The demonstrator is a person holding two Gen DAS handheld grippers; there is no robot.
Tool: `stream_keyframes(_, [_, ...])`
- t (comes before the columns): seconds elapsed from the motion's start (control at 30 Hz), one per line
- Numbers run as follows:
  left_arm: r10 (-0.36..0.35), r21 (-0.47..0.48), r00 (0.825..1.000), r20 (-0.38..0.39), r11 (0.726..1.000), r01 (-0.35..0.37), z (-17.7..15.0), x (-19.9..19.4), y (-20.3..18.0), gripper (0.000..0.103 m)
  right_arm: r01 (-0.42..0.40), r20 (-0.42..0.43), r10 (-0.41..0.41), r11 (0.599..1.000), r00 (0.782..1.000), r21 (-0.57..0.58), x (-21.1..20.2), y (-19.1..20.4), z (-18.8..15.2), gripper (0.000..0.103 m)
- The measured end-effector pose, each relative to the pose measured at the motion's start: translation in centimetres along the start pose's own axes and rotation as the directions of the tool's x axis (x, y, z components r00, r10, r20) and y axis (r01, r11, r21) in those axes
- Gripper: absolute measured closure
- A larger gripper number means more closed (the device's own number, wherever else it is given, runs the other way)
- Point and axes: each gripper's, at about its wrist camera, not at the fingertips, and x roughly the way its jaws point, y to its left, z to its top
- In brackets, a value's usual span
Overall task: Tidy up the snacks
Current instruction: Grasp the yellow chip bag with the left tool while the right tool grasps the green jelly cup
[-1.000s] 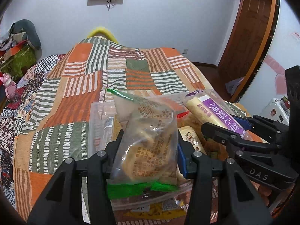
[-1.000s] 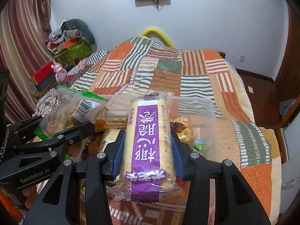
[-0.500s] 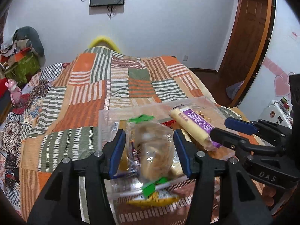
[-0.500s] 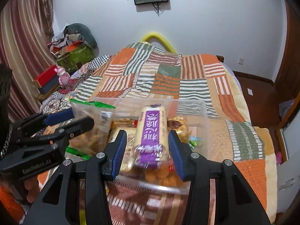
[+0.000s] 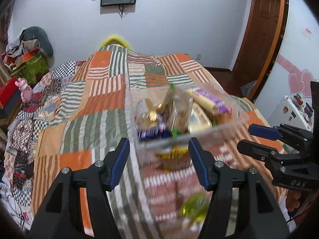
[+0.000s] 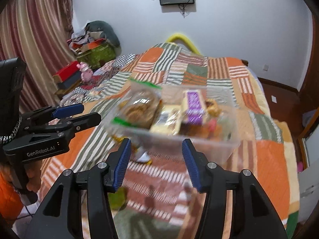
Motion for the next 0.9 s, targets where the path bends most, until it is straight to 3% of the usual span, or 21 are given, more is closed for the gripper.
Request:
stream_keyframes(0.2, [-0.005, -0.033, 0.998, -0.062, 0.999, 0.003, -4.2, -1.4, 0.9, 0.038, -0.054, -0.066, 0.055, 0.998, 0.996, 0.012, 0.9, 2.0, -2.6, 0.052])
stream_keyframes(0.5, [-0.031, -0.112, 0.989, -0.146, 0.994, 0.014, -8.8, -1.7, 2.1, 0.038, -0.114, -0.22, 0.111, 0.993, 0.969, -0.003, 4.4, 5.1, -6.6, 0.052])
stream_keyframes(0.77, [-0.036, -0.146, 0.98, -0.195, 0.989, 0.008, -9.8, -0.1, 2.6, 0.038, -0.138, -0.287, 0.121, 0.99, 0.95, -0.039, 7.6, 5.9, -5.9, 0.052])
stream_keyframes(0.9, [-0.034, -0.131, 0.98, -0.198, 0.991, 0.008, -9.0, 0.8, 1.8, 0.038, -0.15, -0.272, 0.136, 0.988, 0.953, -0.031, 7.4, 5.6, -5.9, 0.057])
